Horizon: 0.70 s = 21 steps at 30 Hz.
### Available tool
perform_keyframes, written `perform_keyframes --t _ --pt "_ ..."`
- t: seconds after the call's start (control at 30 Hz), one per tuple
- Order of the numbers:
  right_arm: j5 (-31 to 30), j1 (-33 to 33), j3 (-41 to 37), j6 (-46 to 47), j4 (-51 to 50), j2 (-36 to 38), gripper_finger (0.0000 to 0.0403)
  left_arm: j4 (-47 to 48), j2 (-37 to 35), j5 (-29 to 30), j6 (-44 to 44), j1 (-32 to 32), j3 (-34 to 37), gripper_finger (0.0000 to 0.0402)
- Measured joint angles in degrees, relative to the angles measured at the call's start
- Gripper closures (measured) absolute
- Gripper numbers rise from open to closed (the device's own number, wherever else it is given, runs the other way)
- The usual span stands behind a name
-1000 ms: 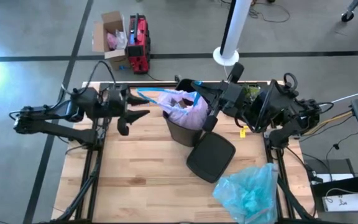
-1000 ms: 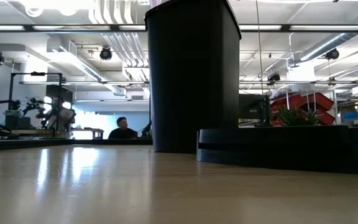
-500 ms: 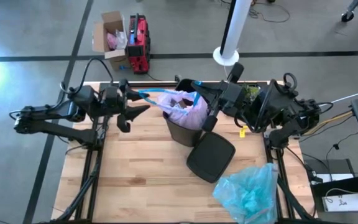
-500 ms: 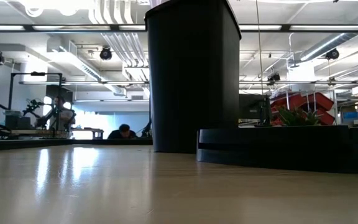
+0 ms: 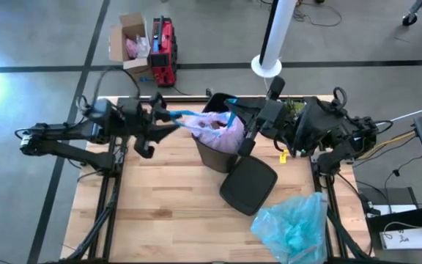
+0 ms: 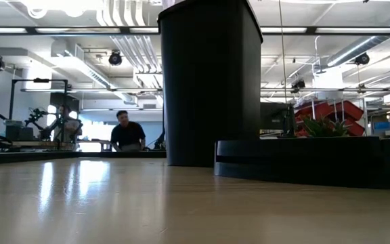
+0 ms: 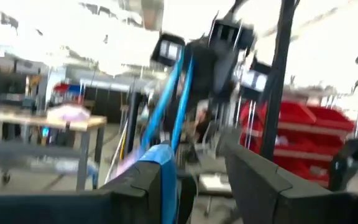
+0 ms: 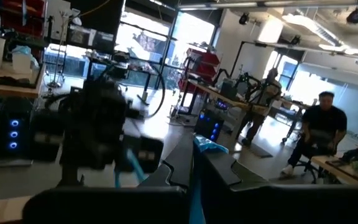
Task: Place trash/remove bag and relplace
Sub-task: Remove the pink trash bag from the black trash bin
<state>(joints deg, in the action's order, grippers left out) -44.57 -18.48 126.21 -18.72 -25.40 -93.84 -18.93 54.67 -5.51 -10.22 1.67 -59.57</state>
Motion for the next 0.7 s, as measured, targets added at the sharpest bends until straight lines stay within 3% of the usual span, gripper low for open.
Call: perform_keyframes --t 0.23,0.43,0.57,0.7 --pt "3.18 0.88 0.00 6.25 -3.87 -1.55 0.0401 0.23 0.77 -0.03 1.16 0.00 -12.40 0.0294" --pt "7.75 2.98 0.00 5.85 0.45 -5.98 0.0401 13.22 5.16 -0.61 2.60 0.00 -23.83 0.0314" --pt "9.53 4.91 0.00 3.33 7.08 -8.87 0.0401 15.37 9.20 -4.34 2.02 -0.11 -26.94 0.0324" --pt "11.58 7.29 0.04 4.20 7.45 -10.86 0.0401 14.04 12.86 -6.84 0.26 -0.51 -29.46 0.0326"
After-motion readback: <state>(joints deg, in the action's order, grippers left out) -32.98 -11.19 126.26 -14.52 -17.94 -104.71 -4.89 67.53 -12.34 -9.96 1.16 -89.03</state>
